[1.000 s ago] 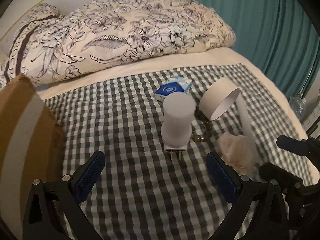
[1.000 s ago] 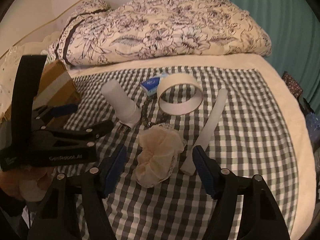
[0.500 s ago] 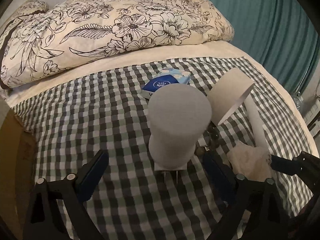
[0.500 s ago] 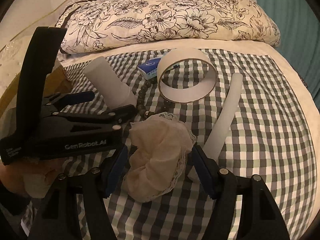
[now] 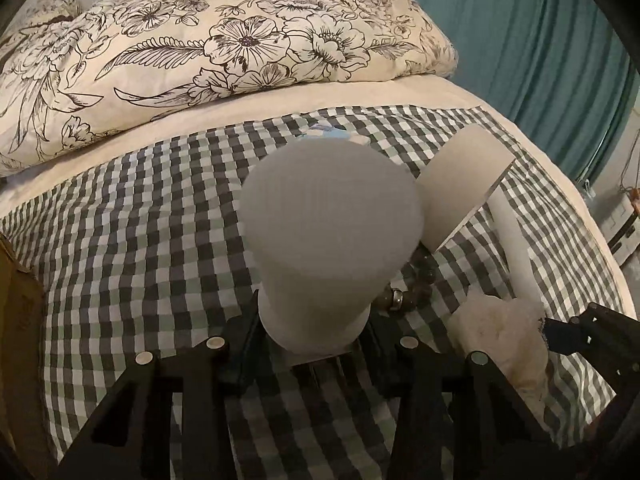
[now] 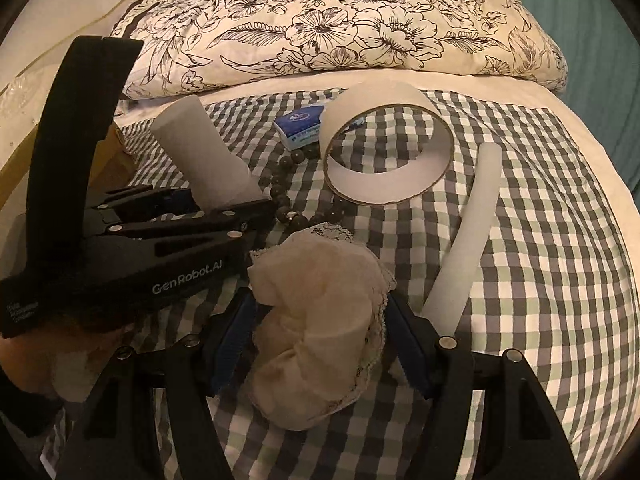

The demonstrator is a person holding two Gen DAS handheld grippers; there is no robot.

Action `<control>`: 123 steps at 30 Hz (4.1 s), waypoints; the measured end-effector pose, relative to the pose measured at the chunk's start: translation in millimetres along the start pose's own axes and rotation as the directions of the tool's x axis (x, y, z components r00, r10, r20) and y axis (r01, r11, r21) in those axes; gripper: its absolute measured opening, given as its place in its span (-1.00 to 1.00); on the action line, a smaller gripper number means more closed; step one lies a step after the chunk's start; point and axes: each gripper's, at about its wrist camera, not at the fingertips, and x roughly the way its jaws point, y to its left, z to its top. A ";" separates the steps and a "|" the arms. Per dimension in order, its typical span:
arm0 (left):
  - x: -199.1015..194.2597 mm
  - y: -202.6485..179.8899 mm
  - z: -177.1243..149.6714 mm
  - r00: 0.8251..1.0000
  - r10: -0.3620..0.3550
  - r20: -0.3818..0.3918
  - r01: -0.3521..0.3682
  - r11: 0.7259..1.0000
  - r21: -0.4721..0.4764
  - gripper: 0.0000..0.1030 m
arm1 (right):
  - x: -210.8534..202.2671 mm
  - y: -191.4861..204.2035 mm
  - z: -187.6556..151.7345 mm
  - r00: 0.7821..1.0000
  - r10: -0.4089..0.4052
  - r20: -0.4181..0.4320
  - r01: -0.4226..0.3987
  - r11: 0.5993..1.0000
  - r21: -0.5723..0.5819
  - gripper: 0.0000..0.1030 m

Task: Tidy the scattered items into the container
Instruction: 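Grasp the white cup with the left gripper while the right gripper grasps the lace cloth, then lift the white cup and lace cloth and carry both over the cardboard box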

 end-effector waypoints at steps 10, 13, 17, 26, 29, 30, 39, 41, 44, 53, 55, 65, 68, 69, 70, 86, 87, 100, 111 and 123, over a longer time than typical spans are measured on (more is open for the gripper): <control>-18.9 10.9 -0.9 1.000 0.014 0.010 -0.014 1.000 -0.021 -0.14 | -2.8 2.4 -1.9 0.999 0.025 -0.022 -0.025 1.000 0.018 -0.77; -29.1 11.9 -0.8 1.000 0.015 0.020 -0.014 1.000 -0.028 -0.14 | -10.1 5.2 -1.3 0.999 0.030 -0.011 -0.030 0.999 0.023 -0.78; -47.0 12.0 1.4 0.999 0.019 0.038 -0.018 0.999 -0.033 -0.14 | -24.7 10.2 0.1 0.999 0.030 0.011 -0.030 0.999 0.026 -0.78; -101.0 4.2 2.7 0.995 0.036 0.097 -0.033 0.999 -0.039 -0.14 | -71.1 16.9 -0.2 0.997 0.023 0.074 -0.027 0.999 0.047 -0.78; -120.2 0.1 1.0 0.993 0.042 0.113 -0.038 0.999 -0.037 -0.14 | -88.9 18.7 -1.9 0.995 0.023 0.098 -0.029 0.998 0.053 -0.78; -127.0 -0.8 0.2 0.992 0.043 0.119 -0.038 0.999 -0.038 -0.14 | -95.9 19.6 -2.6 0.994 0.023 0.107 -0.029 0.998 0.054 -0.77; -188.0 -7.9 -7.8 0.982 0.064 0.178 -0.058 0.998 -0.037 -0.14 | -153.6 32.6 -8.1 0.983 0.016 0.183 -0.027 0.998 0.057 -0.78; -200.0 -10.0 -9.1 0.979 0.070 0.191 -0.064 0.997 -0.037 -0.14 | -166.4 36.6 -9.8 0.980 0.015 0.201 -0.026 0.998 0.053 -0.78; -218.4 -14.5 -11.8 0.974 0.083 0.212 -0.077 0.996 -0.035 -0.14 | -184.7 42.4 -12.3 0.974 0.014 0.226 -0.026 0.999 0.048 -0.77; -270.1 -20.7 -26.7 0.958 0.103 0.267 -0.091 0.994 -0.058 -0.14 | -231.5 56.1 -21.5 0.957 0.010 0.290 -0.022 0.999 0.038 -0.77; -280.0 -21.1 -30.0 0.955 0.112 0.275 -0.098 0.993 -0.062 -0.14 | -240.1 58.6 -23.7 0.953 0.011 0.301 -0.022 0.999 0.035 -0.77; -321.2 -20.2 -42.4 0.933 0.162 0.320 -0.143 0.986 -0.080 -0.14 | -271.0 75.6 -27.7 0.938 0.031 0.344 -0.035 0.999 0.006 -0.77; -334.3 -18.8 -45.0 0.925 0.179 0.335 -0.161 0.984 -0.082 -0.14 | -277.6 80.6 -27.5 0.934 0.034 0.357 -0.036 0.999 -0.003 -0.77; -338.1 -17.7 -45.5 0.923 0.182 0.340 -0.163 0.983 -0.083 -0.14 | -280.2 83.4 -27.4 0.932 0.036 0.361 -0.036 0.999 -0.006 -0.77; -342.4 -16.2 -46.1 0.921 0.183 0.345 -0.163 0.983 -0.087 -0.14 | -282.7 86.0 -27.4 0.930 0.038 0.366 -0.037 0.999 -0.010 -0.77; -391.2 18.0 -59.3 0.890 0.230 0.394 -0.181 0.971 -0.156 -0.14 | -302.5 133.2 -16.9 0.911 0.084 0.405 -0.053 0.995 -0.086 -0.77; -393.3 21.5 -60.5 0.891 0.223 0.396 -0.173 0.972 -0.159 -0.14 | -302.5 137.4 -16.0 0.910 0.088 0.405 -0.055 0.994 -0.093 -0.77; -419.4 71.2 -68.7 0.874 0.240 0.422 -0.165 0.964 -0.207 -0.14 | -289.8 187.2 4.9 0.905 0.141 0.402 -0.082 0.984 -0.161 -0.77; -416.5 119.7 -75.2 0.869 0.307 0.387 -0.215 0.941 -0.263 -0.14 | -260.9 224.3 30.0 0.905 0.207 0.371 -0.131 0.966 -0.221 -0.77; -387.5 168.0 -72.7 0.874 0.367 0.319 -0.272 0.913 -0.304 -0.14 | -213.8 269.3 53.4 0.917 0.261 0.302 -0.171 0.941 -0.292 -0.77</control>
